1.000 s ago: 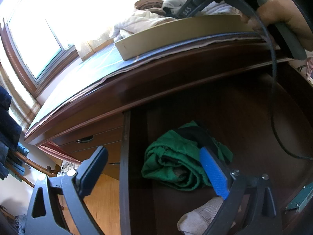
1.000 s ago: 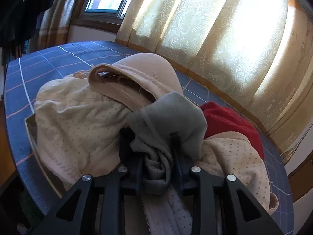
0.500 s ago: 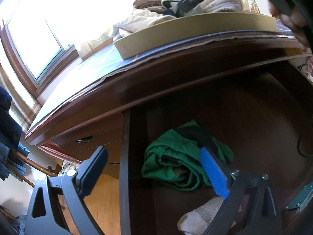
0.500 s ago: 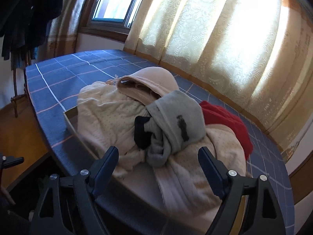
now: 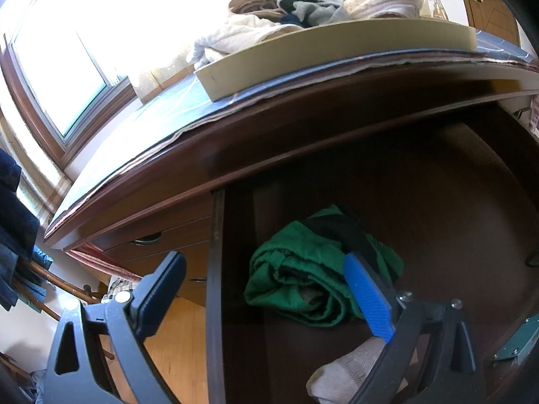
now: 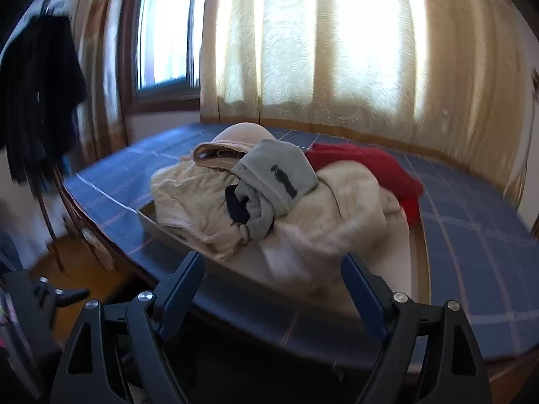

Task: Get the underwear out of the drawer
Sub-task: 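Open the right gripper to release the grey garment into the tray, then move the right tool back down into the drawer toward the green garment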

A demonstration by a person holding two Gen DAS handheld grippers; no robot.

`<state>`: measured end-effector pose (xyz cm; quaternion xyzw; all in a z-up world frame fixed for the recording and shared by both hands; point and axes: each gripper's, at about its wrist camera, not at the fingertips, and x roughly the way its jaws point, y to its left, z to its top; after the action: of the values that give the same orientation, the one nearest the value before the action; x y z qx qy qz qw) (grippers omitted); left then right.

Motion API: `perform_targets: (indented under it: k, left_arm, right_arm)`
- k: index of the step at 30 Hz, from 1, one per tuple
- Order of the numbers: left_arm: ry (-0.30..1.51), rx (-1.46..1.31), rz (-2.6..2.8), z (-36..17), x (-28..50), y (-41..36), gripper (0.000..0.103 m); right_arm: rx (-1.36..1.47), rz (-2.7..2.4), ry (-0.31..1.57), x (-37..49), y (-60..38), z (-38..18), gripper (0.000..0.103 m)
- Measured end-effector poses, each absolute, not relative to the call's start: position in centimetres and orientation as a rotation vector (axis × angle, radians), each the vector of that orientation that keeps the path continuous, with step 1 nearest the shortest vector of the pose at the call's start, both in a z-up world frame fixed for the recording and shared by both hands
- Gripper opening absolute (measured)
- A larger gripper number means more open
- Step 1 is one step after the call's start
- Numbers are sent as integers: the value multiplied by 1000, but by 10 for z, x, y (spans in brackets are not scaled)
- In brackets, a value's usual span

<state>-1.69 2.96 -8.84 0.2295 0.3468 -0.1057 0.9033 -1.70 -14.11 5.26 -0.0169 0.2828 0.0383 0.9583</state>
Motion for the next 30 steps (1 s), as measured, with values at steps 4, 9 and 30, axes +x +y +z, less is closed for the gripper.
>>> perform_targets:
  k: [4,9,30]
  left_arm:
    - [701,466,-218,-87,-19,34,96]
    - [698,462,-214,-87,-19,37,96]
    - [668,374,-146,-82,-16,52,95]
  right_arm:
    - [38,116,548,-44,-145,38,85]
    - [11,139,614,-53,-140,10,85]
    - [-126,211,784,-44,-107,-30,85]
